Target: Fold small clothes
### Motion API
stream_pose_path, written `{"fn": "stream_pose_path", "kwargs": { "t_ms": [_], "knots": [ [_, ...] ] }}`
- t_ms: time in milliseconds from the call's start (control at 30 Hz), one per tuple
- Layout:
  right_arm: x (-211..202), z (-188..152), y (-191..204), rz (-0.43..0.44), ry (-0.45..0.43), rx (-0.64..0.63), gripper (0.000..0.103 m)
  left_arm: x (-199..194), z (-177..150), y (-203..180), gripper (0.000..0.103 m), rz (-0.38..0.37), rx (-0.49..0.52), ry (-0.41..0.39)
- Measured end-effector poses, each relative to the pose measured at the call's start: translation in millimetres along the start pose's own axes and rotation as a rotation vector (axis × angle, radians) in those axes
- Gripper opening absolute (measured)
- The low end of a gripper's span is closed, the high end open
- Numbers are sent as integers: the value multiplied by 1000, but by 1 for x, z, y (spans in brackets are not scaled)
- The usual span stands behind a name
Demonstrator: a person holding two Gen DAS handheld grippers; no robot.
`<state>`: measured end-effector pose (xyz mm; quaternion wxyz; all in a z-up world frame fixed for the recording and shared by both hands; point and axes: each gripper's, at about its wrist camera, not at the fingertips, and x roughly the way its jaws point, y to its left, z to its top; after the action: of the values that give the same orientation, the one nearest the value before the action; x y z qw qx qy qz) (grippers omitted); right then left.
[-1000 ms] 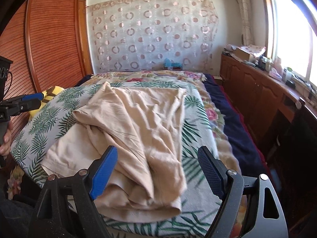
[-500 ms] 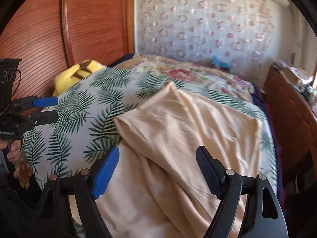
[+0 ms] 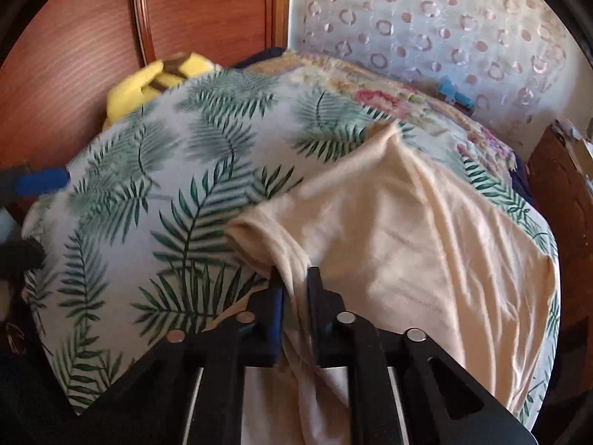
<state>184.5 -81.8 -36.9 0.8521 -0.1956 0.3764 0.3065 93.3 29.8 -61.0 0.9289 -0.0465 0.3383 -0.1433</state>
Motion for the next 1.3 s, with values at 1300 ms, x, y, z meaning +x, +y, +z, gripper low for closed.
{"fn": "stream_pose_path", "kwargs": {
  "t_ms": [1300],
  "knots": [
    [18, -16, -230, -283, 24, 486, 37, 24, -16, -32, 78, -39, 44, 50]
  ]
}}
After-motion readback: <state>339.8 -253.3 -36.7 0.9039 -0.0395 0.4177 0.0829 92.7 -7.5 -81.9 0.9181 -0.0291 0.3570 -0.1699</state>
